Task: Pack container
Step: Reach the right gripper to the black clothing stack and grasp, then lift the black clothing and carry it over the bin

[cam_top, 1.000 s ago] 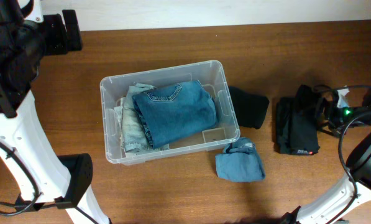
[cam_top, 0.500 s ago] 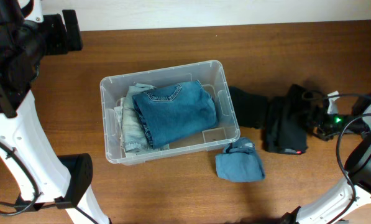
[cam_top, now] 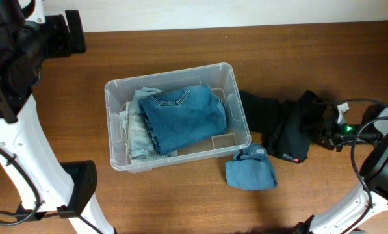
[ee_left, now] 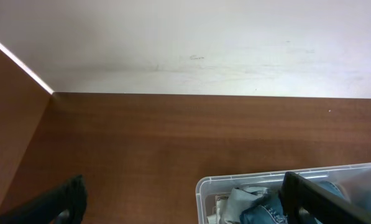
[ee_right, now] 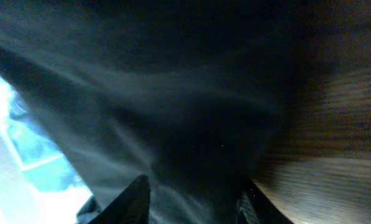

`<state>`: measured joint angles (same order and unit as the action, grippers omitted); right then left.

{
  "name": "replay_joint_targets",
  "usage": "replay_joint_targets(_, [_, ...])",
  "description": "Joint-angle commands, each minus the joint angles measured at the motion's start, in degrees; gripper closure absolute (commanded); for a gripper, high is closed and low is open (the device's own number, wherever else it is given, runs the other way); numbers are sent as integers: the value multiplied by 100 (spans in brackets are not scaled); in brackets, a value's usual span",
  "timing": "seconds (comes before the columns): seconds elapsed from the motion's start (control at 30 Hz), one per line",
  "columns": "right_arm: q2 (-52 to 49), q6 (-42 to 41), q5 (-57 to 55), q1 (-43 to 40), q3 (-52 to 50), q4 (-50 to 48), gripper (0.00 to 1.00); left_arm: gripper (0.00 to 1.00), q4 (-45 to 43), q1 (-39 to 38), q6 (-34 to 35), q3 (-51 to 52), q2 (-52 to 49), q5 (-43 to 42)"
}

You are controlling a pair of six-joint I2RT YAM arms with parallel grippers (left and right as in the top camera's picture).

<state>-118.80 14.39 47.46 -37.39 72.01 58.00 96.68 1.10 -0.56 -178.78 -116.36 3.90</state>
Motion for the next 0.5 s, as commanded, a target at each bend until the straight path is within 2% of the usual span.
replay_joint_targets(0.0, [195, 33, 769, 133, 98, 22, 53, 1, 0, 20, 37, -39, 24, 44])
replay_joint_targets(0.17, [195, 42, 719, 404, 94, -166, 45, 1, 0, 20, 37, -39, 24, 44])
replay_joint_targets(0.33, [195, 72, 719, 817, 92, -466, 46, 1, -2, 20, 35, -39, 24, 44])
replay_joint_targets(0.4, [195, -44, 697, 962, 94, -518, 57, 0, 0, 17, 37, -39, 24, 44])
replay_joint_targets(0.47, [195, -81, 673, 1067, 98, -516, 75, 1, 0, 17, 35, -39, 24, 44])
